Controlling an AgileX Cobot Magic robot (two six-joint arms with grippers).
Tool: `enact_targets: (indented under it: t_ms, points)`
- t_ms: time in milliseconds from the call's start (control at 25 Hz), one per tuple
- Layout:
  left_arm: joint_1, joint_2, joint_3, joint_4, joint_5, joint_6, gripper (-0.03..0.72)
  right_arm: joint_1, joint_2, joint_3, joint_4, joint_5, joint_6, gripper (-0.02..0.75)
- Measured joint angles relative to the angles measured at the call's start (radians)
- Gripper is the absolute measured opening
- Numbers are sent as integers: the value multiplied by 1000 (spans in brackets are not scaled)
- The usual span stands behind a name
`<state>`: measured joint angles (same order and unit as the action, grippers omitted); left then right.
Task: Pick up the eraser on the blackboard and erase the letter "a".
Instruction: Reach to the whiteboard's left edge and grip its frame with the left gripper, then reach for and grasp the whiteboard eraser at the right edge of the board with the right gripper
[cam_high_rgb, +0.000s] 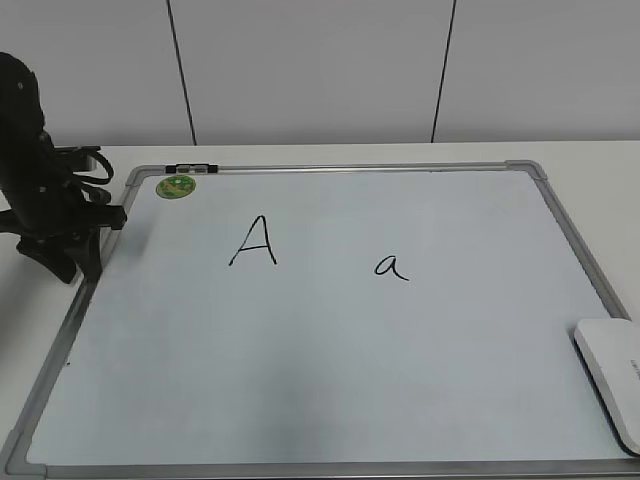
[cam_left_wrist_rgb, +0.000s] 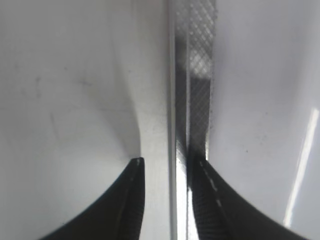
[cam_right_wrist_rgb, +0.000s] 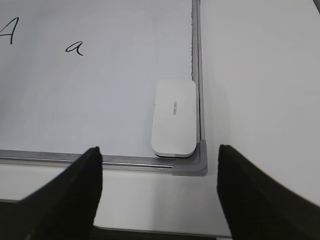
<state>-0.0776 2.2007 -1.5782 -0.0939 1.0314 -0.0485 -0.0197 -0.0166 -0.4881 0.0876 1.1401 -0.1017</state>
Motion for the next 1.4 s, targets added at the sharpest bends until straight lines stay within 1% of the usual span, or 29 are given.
enact_targets:
  t_ms: [80,200,280,520,720,760,880,1000,1120,1240,1400]
  points:
    - [0,0,0,0,0,0,195,0,0,0,0,0,0,532]
    - [0,0,0,-12,0,0,80,0,0,0,0,0,0,533]
    - [0,0,0,-10,2,0,36,0,0,0,0,0,0,533]
    - [0,0,0,-15,2,0,29,0,0,0,20,0,0,532]
    - [0,0,0,-15,4,0,29,0,52,-23,4,22,0,532]
    - [0,0,0,-15,4,0,29,0,154,-50,-19,24,0,532]
    - [0,0,0,-15,4,0,30,7,331,-94,-67,29,0,533]
    - [0,0,0,-15,4,0,31,29,476,-133,-75,29,0,533]
    - [0,0,0,-15,4,0,32,39,618,-156,-54,31,0,532]
    - [0,0,0,-15,4,0,34,49,766,-164,-2,20,0,532]
    - [0,0,0,-17,4,0,36,52,941,-164,13,3,0,543]
